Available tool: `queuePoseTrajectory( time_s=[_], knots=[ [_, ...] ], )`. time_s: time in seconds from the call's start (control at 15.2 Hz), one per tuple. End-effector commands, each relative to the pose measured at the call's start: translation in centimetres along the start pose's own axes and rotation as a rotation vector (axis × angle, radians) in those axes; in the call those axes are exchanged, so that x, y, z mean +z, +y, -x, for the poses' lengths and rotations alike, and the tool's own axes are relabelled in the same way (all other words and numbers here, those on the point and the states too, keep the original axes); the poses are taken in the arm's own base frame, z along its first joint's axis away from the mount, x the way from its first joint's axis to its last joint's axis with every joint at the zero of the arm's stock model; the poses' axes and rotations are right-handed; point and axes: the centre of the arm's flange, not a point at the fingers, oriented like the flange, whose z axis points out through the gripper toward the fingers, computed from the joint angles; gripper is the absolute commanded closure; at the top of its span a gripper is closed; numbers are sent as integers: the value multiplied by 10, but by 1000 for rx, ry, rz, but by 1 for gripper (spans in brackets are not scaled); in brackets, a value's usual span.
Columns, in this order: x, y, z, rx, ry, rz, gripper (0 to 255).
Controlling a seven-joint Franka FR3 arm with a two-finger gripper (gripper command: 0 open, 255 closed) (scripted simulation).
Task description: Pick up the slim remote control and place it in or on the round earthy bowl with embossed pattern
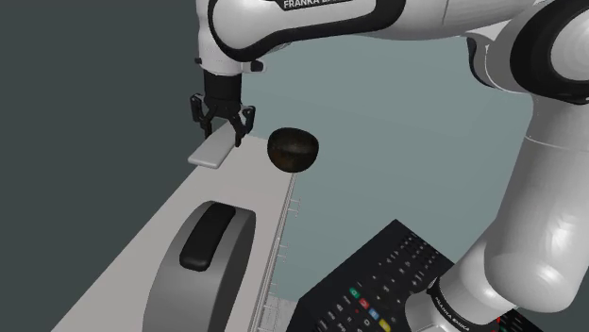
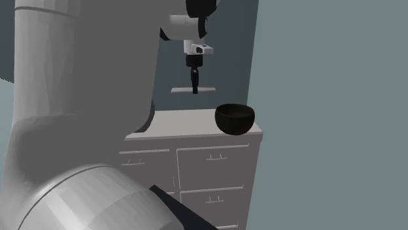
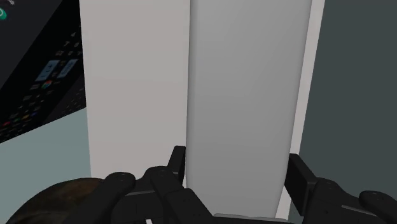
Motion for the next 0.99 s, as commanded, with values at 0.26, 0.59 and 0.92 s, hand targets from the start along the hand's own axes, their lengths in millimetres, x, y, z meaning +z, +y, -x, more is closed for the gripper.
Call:
queuePoseTrajectory(
  time_s=[0.26, 0.59, 0.92],
  knots=[
    [-32, 1, -1, 0, 0, 0, 255],
    [-39, 29, -28, 0, 0, 0, 255],
    [-40, 76, -75, 0, 0, 0, 255]
  ],
)
